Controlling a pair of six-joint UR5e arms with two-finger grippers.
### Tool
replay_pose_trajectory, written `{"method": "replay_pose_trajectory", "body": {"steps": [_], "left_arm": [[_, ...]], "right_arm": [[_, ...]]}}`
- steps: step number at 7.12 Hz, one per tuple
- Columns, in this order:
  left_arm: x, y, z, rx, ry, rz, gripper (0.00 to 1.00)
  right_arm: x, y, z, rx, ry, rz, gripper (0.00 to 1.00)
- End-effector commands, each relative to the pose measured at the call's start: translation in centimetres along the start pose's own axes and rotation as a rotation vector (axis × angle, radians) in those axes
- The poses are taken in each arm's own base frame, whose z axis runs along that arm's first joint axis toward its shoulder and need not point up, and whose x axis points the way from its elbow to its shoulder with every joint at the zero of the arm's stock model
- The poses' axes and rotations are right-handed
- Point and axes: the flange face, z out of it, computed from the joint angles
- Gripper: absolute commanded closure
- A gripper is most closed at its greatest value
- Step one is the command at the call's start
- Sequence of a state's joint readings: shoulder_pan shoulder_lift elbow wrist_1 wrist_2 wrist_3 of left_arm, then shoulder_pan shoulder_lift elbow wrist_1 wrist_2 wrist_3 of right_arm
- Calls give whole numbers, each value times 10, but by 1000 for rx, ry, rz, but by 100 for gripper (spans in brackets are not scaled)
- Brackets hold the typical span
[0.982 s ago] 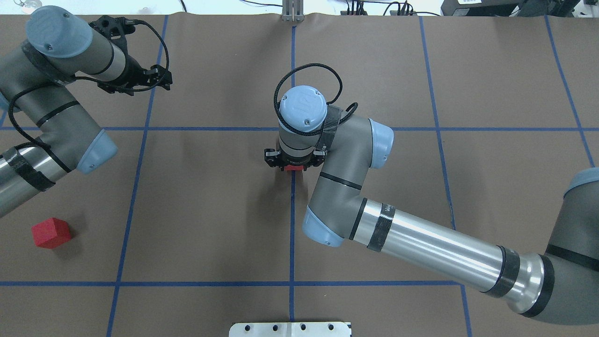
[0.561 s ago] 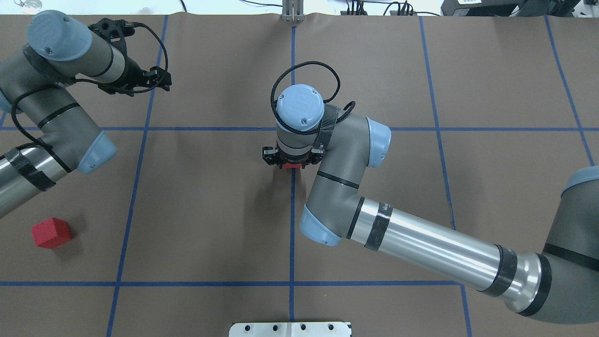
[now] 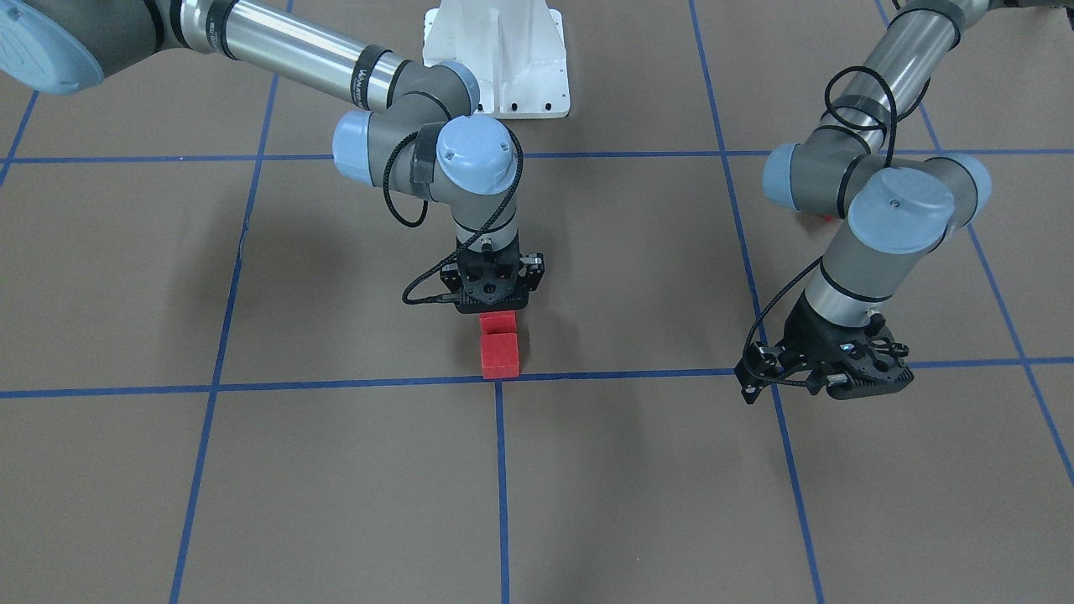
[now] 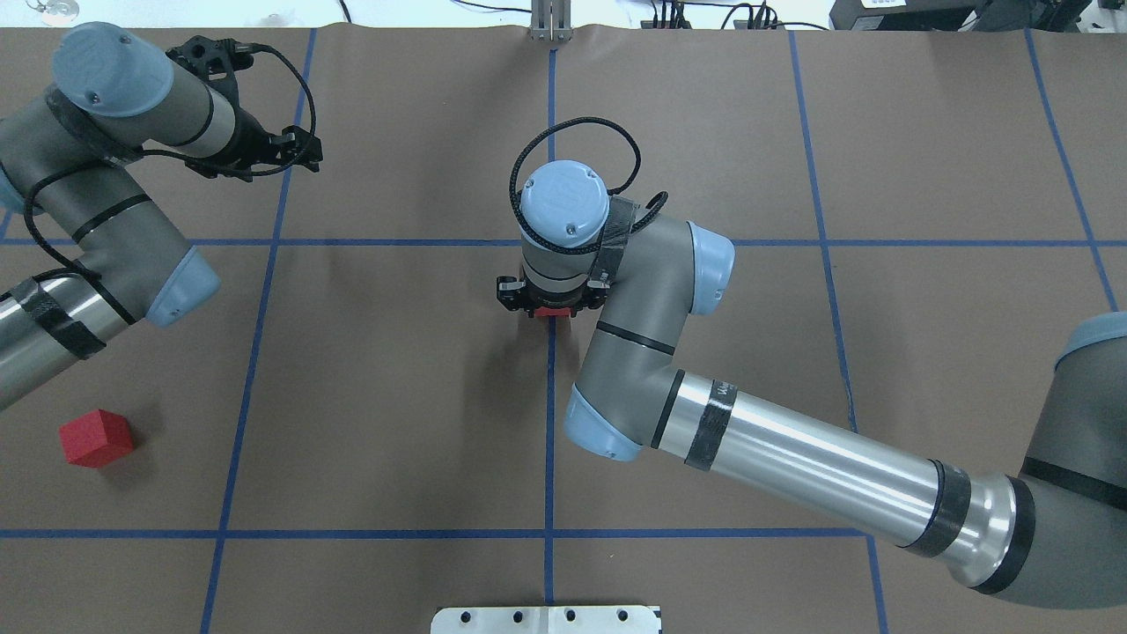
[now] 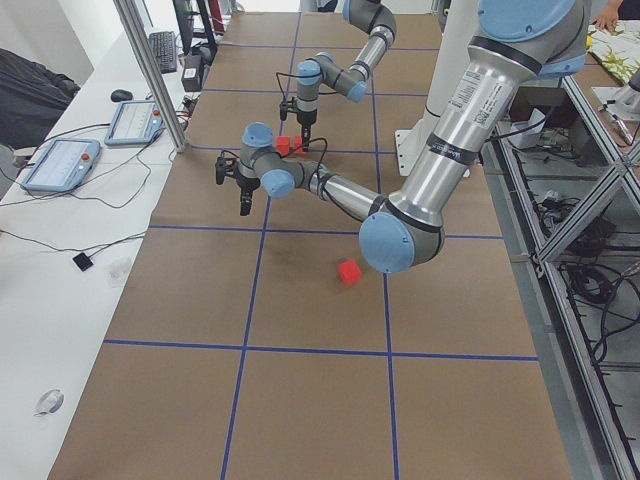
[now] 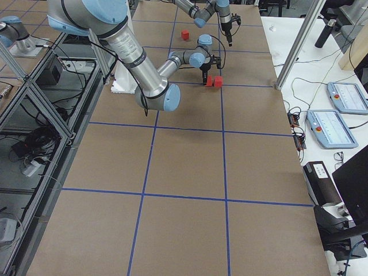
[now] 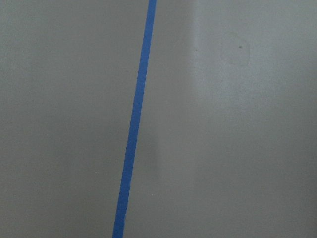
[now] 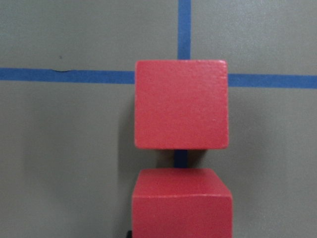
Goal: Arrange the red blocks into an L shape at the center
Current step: 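Lower the cube against the center cube, nearer the robot, with the right gripper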
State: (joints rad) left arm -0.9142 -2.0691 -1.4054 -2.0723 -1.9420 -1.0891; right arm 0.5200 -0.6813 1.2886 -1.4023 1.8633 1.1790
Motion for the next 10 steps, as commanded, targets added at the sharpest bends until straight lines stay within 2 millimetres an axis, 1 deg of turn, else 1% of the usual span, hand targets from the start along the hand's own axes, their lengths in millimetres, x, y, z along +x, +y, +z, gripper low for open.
{"method": "replay_pose_trajectory", "body": {"steps": [1, 7, 8, 10], "left_arm": [[-1, 0, 1, -1, -1, -1, 1], [0, 0, 1, 0, 0, 2, 1], [0, 0, 1, -1, -1, 1, 1], [0, 0, 1, 0, 0, 2, 1]], "right_arm": [[1, -2, 0, 15, 6, -4, 100], [-4, -5, -5, 34, 2, -9, 100], [-3, -5, -4, 35, 4, -9, 95], [-1, -8, -6, 39, 5, -5, 91]]}}
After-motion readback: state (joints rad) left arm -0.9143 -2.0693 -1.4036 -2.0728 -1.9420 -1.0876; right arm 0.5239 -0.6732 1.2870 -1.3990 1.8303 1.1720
